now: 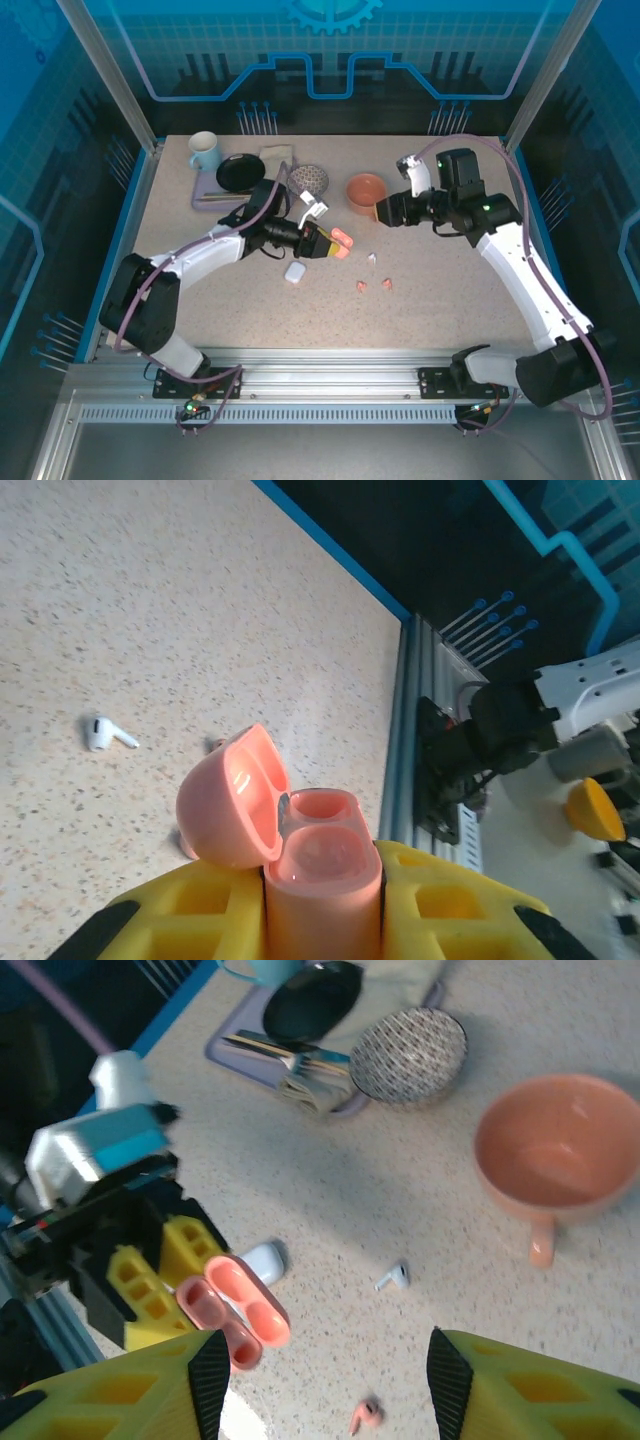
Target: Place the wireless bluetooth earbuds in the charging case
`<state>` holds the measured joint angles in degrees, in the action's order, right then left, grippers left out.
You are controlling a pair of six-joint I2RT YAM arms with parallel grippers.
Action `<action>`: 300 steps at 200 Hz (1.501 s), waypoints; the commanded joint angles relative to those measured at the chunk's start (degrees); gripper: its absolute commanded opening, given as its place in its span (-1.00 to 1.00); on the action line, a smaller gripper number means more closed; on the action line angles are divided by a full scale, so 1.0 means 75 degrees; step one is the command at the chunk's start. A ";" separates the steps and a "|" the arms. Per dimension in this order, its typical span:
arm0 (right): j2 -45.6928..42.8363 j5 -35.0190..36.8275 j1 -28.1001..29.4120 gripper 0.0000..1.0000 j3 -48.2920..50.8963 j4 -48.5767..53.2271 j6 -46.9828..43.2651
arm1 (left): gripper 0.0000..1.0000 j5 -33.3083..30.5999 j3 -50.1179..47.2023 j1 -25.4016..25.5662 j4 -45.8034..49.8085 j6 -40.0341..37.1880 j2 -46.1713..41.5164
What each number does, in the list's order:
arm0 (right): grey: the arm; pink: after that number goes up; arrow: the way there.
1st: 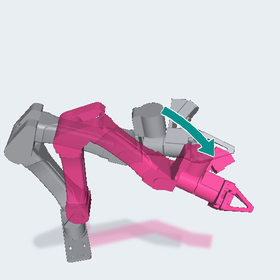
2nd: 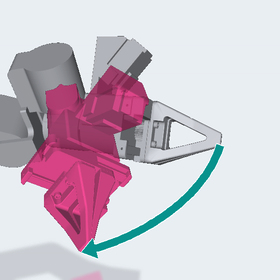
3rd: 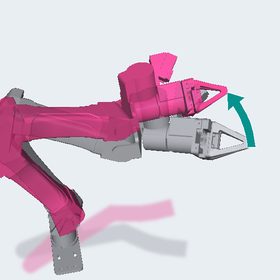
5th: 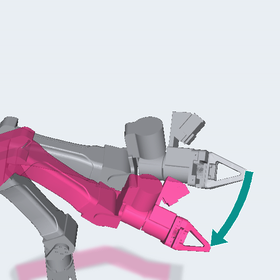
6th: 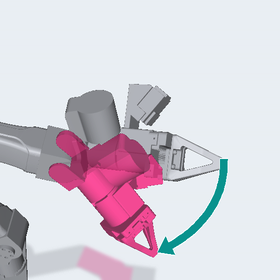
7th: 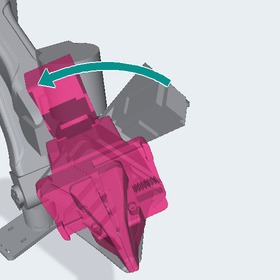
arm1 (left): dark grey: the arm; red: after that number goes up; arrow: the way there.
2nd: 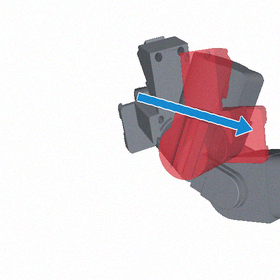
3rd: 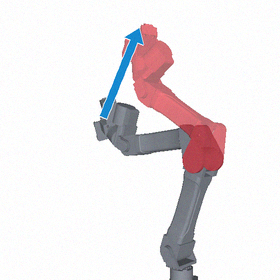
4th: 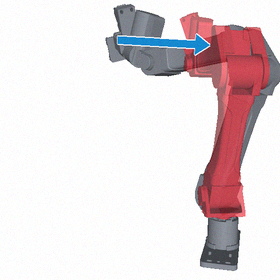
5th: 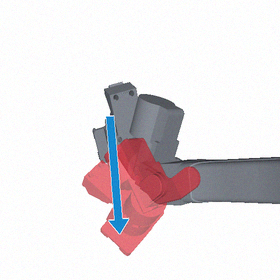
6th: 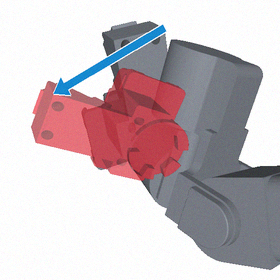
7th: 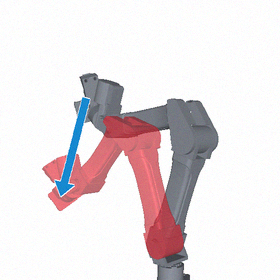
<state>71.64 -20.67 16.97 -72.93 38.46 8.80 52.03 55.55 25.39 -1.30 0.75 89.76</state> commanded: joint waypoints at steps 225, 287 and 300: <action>0.0488 0.2968 0.0161 0.24 0.2573 0.0518 0.3864 | -1.00 -0.1190 -0.3317 0.0940 -1.0263 0.1172 0.0320; 0.1880 0.3426 0.1117 0.25 0.2294 -0.0068 0.2194 | -1.00 -0.1011 -0.3398 0.0942 -1.0002 0.1101 0.0165; 0.2147 0.3419 0.1158 0.25 0.2198 -0.0071 0.1826 | -1.00 -0.0997 -0.3385 0.0947 -0.9871 0.1069 0.0105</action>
<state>85.08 3.33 24.53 -53.82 38.92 30.06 42.48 30.81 32.12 -74.81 10.46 92.79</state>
